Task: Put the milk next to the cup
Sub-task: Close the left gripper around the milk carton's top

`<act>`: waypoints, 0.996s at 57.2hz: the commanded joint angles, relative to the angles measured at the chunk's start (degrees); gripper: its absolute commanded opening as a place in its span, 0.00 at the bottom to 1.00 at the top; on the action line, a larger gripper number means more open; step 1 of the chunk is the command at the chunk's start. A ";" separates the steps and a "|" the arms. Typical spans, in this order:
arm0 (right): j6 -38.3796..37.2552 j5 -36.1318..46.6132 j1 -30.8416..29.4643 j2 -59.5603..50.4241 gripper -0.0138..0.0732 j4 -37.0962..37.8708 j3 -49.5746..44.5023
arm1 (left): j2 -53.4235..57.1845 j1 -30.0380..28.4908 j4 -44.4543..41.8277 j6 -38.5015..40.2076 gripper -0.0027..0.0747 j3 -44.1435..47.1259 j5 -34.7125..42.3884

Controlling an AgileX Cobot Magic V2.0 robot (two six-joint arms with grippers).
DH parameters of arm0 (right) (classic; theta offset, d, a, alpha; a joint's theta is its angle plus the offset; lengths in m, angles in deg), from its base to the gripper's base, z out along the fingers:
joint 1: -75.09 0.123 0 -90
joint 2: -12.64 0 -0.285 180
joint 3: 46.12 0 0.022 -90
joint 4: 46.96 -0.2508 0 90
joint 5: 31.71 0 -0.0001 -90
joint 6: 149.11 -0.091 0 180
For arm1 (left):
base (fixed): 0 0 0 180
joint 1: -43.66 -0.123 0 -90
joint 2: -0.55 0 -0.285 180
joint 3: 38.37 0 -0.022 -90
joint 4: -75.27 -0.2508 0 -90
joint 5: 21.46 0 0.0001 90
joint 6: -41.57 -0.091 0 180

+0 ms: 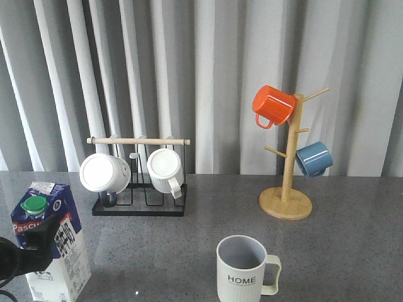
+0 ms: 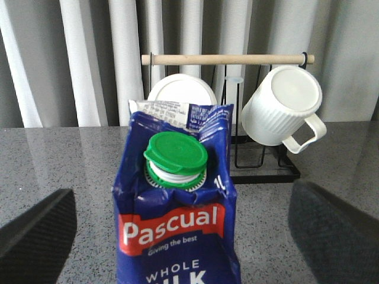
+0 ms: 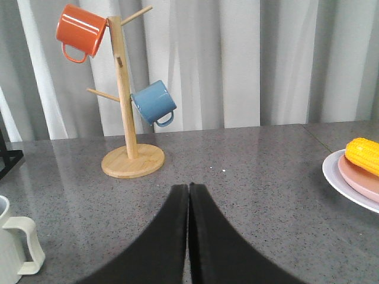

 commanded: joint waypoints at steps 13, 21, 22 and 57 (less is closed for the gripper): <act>0.01 4.02 -0.21 0.08 0.16 0.00 1.58 | -2.19 -1.20 -0.04 0.50 0.96 -2.05 9.84; 0.01 4.02 -0.21 0.08 0.16 0.00 1.58 | -4.06 -1.20 -1.53 1.19 0.96 -3.09 10.58; 0.01 4.02 -0.21 0.08 0.16 0.00 1.58 | -4.24 -1.20 -1.53 1.38 0.96 -3.29 10.38; 0.01 4.05 -0.21 0.08 0.16 0.00 1.58 | -11.37 -2.50 -1.68 1.84 0.90 -6.79 12.72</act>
